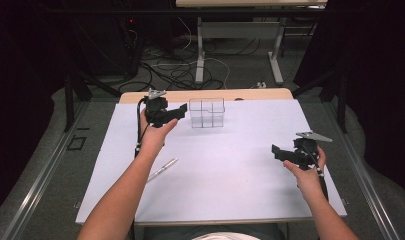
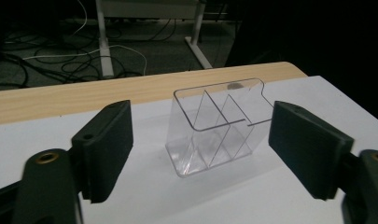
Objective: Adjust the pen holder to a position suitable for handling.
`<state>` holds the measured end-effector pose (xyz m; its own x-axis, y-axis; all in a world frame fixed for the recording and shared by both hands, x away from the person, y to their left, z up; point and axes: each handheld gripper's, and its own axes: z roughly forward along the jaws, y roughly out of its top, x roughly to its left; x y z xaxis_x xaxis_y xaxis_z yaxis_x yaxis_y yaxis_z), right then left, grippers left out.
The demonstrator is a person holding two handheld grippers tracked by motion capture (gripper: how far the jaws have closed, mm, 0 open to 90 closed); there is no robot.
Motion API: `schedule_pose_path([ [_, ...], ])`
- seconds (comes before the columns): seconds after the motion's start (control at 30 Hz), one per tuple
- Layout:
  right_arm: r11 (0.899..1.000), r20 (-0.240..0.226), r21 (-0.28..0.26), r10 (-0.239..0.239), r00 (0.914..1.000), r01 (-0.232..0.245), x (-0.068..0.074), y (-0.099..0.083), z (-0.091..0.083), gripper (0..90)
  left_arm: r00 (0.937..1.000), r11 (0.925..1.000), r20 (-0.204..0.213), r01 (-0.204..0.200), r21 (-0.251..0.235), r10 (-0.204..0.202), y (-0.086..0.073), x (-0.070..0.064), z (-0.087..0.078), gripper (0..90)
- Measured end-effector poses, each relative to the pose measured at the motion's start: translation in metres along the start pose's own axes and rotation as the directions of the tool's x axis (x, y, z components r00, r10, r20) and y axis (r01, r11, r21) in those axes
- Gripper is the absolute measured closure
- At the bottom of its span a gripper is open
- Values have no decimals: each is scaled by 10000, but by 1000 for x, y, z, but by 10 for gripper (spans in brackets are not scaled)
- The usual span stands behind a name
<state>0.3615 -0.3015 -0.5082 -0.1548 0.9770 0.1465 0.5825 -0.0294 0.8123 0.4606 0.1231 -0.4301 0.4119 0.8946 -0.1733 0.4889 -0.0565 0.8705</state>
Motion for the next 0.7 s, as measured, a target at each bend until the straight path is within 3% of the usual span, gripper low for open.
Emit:
schedule_pose_path([
  [0.3, 10000, -66, 26, -10, 10000, 10, 0, -1, 0, 21, 9989, 9997, -425, -175, 140, 181, 17, -6, 19, 338],
  [0.7, 10000, -91, 54, 31, 10000, -30, -1, -2, 1, 21, 9978, 9983, -630, -152, 567, 188, 34, -14, 40, 377],
])
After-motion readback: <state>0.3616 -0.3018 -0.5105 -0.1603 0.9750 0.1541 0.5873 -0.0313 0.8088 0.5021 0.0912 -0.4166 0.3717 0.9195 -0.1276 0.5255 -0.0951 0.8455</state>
